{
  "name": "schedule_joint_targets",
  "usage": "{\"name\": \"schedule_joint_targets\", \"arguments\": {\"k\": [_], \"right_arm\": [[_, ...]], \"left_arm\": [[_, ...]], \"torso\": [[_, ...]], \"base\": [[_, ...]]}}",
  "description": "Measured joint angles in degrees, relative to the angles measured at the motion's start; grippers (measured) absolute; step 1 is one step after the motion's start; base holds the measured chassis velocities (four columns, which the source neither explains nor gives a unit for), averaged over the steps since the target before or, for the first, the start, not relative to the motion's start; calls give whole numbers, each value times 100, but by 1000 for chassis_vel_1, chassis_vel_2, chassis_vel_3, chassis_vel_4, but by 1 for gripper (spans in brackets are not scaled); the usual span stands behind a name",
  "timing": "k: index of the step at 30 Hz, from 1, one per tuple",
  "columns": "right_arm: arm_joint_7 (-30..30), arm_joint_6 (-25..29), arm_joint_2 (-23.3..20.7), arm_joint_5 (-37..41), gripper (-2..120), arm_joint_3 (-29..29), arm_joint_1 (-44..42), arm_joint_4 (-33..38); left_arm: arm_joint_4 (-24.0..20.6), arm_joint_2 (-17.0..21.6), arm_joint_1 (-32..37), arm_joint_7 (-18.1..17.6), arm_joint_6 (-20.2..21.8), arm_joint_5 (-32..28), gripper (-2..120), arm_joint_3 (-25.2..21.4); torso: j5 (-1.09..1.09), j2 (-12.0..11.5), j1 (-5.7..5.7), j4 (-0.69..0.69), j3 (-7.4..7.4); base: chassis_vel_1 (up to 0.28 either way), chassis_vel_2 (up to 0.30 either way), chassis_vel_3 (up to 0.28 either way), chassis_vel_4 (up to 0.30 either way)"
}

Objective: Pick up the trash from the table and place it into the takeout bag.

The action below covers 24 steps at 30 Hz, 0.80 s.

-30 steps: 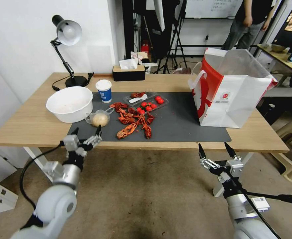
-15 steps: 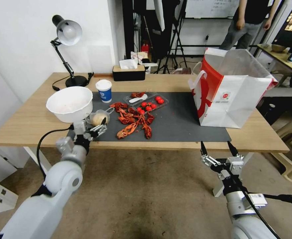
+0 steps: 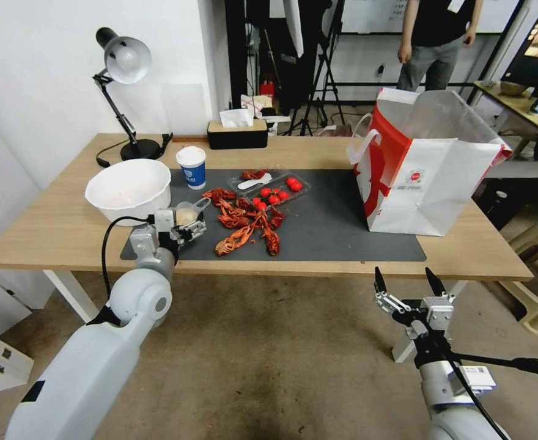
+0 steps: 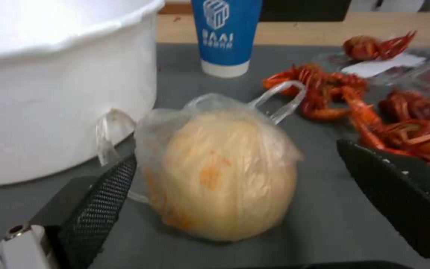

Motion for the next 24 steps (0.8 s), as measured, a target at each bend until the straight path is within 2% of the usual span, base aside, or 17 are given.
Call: {"name": "schedule_joint_targets", "arguments": {"k": [6, 9, 13, 14, 16, 17, 19, 20, 22, 24], "right_arm": [[37, 9, 10, -40, 100, 7, -17, -1], [55, 9, 10, -48, 100, 7, -24, 0], [76, 10, 1, -57, 100, 11, -38, 4], [76, 10, 1, -57, 100, 11, -38, 4], [86, 14, 5, -87, 100, 9, -52, 8], [86, 14, 5, -87, 100, 9, -52, 8], [91, 23, 21, -121, 100, -4, -70, 10], [93, 29, 36, -149, 100, -17, -94, 17], [94, 30, 41, -160, 100, -20, -103, 21], [96, 43, 58, -197, 100, -25, -148, 42]], "left_arm": [[215, -108, -139, -274, 129, -54, 99, 89], [275, -116, -175, -335, 127, -153, 93, 90], [285, -124, -183, -443, 169, -264, 77, 88], [285, -124, -183, -443, 169, -264, 77, 88], [271, -124, -151, -470, 193, -316, 65, 75], [271, -124, -151, -470, 193, -316, 65, 75], [255, -112, -118, -462, 184, -326, 57, 66], [233, -96, -83, -419, 151, -328, 50, 55], [224, -90, -69, -395, 132, -330, 49, 49], [156, -46, 21, -187, -90, -336, 36, 18]], "torso": [[0, 0, 0, 0, 0], [0, 1, 0, 0, 0], [0, 1, 0, 0, 0], [0, 1, 0, 0, 0], [0, 1, 0, 0, 0], [0, 1, 0, 0, 0], [0, 1, 0, 0, 0], [0, 1, 0, 0, 0], [0, 1, 0, 0, 0], [-2, 1, 0, 0, 0]], "base": [[0, 0, 0, 0], [0, 0, 0, 0], [0, 0, 0, 0], [0, 0, 0, 0], [0, 0, 0, 0], [0, 0, 0, 0], [0, 0, 0, 0], [0, 0, 0, 0], [0, 0, 0, 0], [0, 0, 0, 0]]}}
